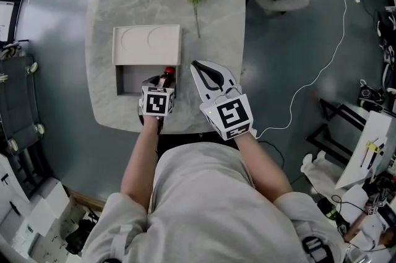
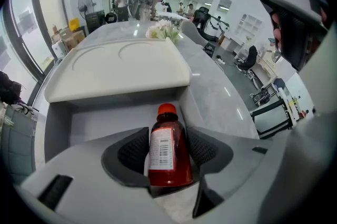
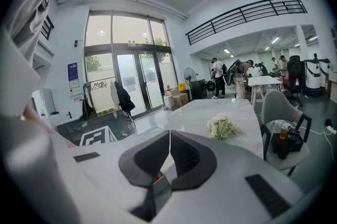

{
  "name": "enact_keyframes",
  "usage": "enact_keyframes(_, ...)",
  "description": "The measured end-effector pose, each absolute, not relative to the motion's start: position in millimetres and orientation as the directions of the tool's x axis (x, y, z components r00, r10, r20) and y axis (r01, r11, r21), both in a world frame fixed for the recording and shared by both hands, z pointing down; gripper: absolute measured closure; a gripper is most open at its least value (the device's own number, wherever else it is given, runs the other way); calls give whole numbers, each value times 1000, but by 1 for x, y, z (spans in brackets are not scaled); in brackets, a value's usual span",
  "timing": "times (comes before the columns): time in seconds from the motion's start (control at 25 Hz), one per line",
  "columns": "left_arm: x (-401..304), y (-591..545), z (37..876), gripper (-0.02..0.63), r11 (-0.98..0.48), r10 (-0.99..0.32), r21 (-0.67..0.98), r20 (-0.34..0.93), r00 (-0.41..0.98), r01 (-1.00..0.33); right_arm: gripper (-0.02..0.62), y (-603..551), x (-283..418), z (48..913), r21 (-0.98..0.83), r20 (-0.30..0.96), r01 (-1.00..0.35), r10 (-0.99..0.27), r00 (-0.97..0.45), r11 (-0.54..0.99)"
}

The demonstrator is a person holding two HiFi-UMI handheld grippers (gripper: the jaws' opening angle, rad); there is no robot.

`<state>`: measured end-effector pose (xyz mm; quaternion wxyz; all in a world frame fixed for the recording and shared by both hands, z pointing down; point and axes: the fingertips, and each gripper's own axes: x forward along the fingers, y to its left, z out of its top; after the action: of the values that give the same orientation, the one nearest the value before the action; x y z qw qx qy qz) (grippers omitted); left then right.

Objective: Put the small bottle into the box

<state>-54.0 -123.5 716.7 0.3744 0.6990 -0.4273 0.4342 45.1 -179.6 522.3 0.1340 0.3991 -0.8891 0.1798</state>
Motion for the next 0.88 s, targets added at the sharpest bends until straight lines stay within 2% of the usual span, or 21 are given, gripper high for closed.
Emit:
enact_keyframes(0.68, -56, -121, 704, 371, -371, -325, 140, 906, 270, -918, 569, -156, 46, 515, -220, 375, -759, -666, -645, 612)
enact_keyframes(0.88, -64, -116, 686, 371, -343, -383, 137, 883, 271, -929, 569, -149, 36, 508, -210, 361, -744, -657, -662, 634)
